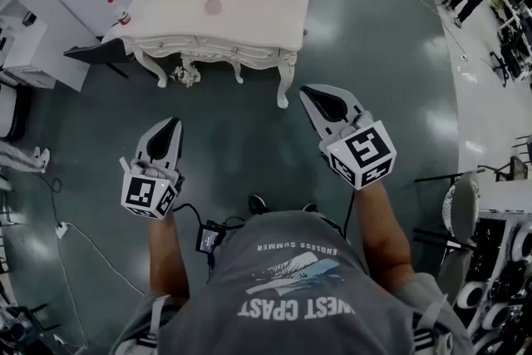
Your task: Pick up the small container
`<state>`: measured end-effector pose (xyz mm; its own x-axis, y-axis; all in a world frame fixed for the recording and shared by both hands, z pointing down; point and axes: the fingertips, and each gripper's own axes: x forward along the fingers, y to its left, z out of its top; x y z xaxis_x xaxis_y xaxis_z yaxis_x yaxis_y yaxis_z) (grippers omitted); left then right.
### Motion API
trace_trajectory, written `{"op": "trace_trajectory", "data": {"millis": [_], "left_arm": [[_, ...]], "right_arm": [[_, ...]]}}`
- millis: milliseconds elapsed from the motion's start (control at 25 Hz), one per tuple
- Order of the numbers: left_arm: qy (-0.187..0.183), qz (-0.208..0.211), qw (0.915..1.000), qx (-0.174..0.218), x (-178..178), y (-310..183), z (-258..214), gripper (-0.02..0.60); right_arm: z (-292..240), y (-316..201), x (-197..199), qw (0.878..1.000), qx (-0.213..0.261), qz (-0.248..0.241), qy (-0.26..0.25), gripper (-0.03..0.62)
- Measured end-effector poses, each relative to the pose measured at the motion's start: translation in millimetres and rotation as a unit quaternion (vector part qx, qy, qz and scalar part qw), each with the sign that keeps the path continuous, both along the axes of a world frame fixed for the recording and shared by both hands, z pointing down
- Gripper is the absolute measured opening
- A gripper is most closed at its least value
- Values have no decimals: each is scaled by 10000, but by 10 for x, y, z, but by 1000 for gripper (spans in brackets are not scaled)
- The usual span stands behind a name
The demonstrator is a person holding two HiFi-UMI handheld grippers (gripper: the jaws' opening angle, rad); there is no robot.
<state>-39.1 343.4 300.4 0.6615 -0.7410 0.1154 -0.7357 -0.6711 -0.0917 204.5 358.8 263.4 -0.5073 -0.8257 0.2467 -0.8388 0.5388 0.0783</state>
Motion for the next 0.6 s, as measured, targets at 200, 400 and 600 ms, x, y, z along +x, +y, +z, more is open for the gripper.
{"op": "trace_trajectory", "data": {"millis": [200, 400, 600], "left_arm": [[62, 33, 10000, 16, -144, -39, -6, 26], [112, -43, 9999, -27, -276, -121, 1, 26], [121, -196, 9997, -120, -418, -177, 95, 26]], "right_arm": [[-22, -77, -144, 10000, 42, -1, -18, 26], [-97, -254, -251, 9997, 88, -47, -230, 26], [-64, -505, -377, 9996, 35, -169, -238, 26]]}}
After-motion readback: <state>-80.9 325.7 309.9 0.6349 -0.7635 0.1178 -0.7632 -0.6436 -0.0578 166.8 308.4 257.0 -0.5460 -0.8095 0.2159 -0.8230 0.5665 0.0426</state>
